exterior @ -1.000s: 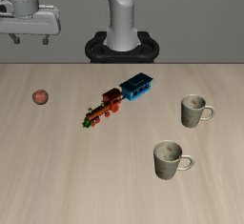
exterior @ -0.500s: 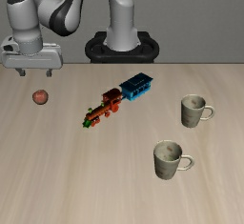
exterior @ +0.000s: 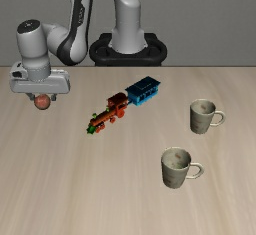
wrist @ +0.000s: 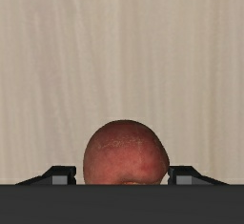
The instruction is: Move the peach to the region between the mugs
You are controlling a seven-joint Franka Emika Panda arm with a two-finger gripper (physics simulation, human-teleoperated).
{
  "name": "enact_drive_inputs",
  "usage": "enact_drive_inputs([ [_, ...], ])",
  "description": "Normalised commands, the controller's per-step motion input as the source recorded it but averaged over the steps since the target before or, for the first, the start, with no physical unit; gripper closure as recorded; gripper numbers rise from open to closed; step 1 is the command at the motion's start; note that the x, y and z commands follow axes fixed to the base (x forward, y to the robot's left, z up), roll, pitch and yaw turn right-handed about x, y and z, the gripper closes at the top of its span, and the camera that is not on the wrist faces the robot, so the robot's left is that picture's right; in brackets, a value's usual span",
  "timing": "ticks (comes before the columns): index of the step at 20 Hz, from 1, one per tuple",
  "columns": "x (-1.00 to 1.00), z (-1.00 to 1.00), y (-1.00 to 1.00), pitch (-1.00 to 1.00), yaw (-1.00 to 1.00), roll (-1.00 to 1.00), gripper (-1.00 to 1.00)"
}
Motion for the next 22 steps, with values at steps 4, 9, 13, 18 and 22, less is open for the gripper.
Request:
enact_drive_inputs([
  [4,0.75,0.00,0.00,0.00,0.00,0.00,1.00],
  [9,1.00,0.00,0.00,0.00,0.00,0.00,1.00],
  [13,1.00,0.00,0.00,0.00,0.00,0.00,1.00],
  [18,1.00,0.00,0.00,0.00,0.00,0.00,1.00],
  [22,1.00,0.00,0.00,0.00,0.00,0.00,1.00],
])
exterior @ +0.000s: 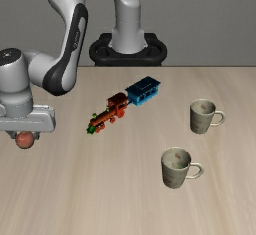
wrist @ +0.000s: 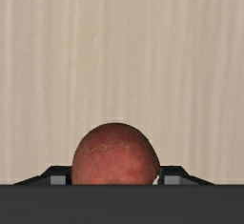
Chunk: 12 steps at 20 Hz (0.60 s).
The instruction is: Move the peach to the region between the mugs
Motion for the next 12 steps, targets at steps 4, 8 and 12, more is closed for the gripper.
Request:
enact_drive_inputs([
  [4,0.00,0.00,1.00,0.00,0.00,0.00,1.00],
  [8,0.00,0.00,1.00,0.00,0.00,0.00,1.00],
  [12,0.00,0.00,1.00,0.00,0.00,0.00,1.00],
])
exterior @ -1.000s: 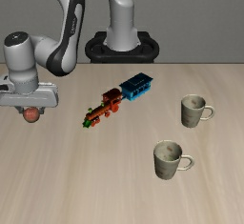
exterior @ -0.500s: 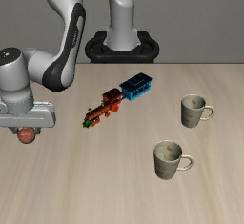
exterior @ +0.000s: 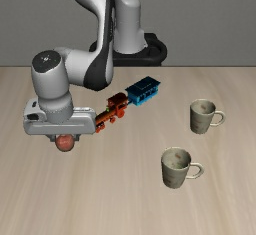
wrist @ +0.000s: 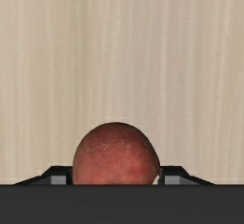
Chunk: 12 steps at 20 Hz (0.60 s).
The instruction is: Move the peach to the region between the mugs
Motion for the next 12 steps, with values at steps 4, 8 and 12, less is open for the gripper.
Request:
enact_drive_inputs([
  [4,0.00,0.00,1.00,0.00,0.00,0.00,1.00],
  [8,0.00,0.00,1.00,0.00,0.00,0.00,1.00],
  [12,0.00,0.00,1.00,0.00,0.00,0.00,1.00],
])
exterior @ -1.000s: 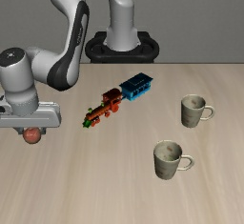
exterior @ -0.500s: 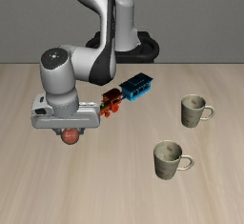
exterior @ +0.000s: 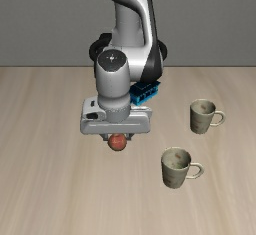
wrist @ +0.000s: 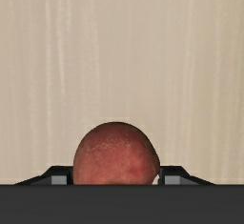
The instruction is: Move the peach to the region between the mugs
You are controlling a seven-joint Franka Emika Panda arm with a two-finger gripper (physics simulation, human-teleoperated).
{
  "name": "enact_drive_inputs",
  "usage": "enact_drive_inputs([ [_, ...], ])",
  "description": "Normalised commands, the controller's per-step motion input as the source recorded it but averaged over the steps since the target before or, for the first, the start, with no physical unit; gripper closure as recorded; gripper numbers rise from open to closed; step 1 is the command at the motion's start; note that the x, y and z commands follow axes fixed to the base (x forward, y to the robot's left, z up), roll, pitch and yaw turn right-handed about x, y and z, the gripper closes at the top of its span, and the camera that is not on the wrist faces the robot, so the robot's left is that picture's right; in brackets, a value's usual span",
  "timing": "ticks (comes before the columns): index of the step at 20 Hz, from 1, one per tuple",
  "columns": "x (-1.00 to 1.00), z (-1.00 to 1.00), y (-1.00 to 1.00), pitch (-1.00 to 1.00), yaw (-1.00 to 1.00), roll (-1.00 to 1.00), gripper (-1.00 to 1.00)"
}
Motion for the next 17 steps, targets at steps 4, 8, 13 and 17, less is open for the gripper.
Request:
enact_drive_inputs([
  [4,0.00,0.00,1.00,0.00,0.00,0.00,1.00],
  [8,0.00,0.00,1.00,0.00,0.00,0.00,1.00],
  [13,0.00,0.00,1.00,0.00,0.00,0.00,1.00],
  [17,0.00,0.00,1.00,0.00,0.00,0.00,1.00],
])
